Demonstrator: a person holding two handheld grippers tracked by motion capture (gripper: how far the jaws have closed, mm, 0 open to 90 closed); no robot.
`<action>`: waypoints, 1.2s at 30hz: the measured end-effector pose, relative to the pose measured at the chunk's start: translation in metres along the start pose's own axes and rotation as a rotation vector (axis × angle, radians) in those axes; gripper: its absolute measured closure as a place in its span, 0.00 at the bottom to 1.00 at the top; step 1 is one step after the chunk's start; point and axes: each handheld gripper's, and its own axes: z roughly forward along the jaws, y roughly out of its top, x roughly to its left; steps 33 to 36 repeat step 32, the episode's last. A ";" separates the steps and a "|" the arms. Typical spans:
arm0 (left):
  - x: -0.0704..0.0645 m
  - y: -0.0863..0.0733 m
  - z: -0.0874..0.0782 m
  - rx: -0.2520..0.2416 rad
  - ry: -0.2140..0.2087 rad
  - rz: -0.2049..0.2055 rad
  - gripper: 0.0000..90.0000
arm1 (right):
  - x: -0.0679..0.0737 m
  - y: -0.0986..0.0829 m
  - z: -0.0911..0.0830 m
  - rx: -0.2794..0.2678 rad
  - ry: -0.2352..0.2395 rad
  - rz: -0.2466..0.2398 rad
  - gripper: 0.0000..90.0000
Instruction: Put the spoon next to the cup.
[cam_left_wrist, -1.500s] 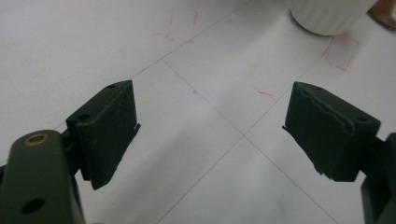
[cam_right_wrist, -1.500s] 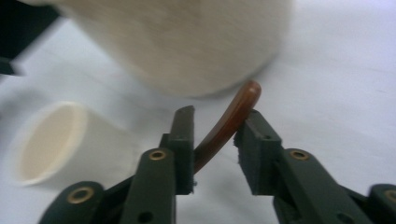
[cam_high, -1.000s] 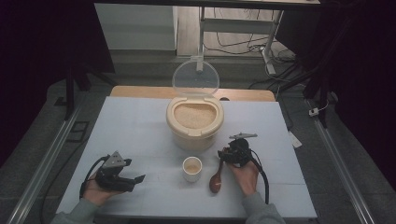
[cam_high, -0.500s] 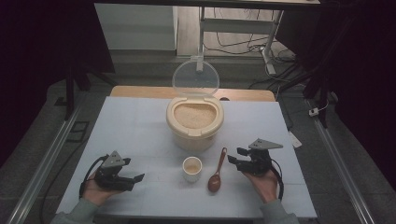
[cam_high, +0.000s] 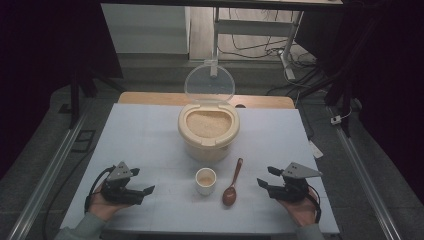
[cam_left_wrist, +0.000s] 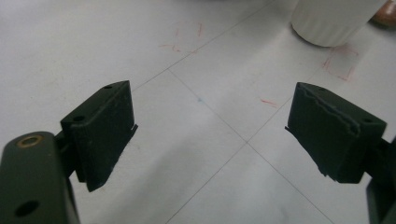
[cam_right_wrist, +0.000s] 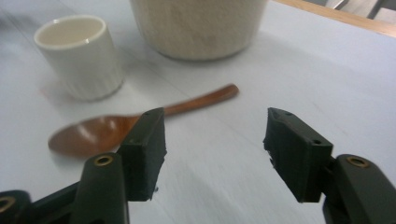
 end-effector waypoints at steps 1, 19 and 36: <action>0.000 0.000 0.000 -0.002 0.000 0.000 0.16 | -0.001 -0.003 -0.004 0.003 -0.005 -0.001 0.41; -0.001 0.001 0.000 -0.015 -0.003 0.005 0.14 | -0.003 -0.015 -0.013 -0.002 -0.002 -0.039 0.34; -0.001 0.001 0.000 -0.015 -0.001 0.005 0.14 | -0.001 -0.013 -0.013 -0.014 -0.010 -0.065 0.33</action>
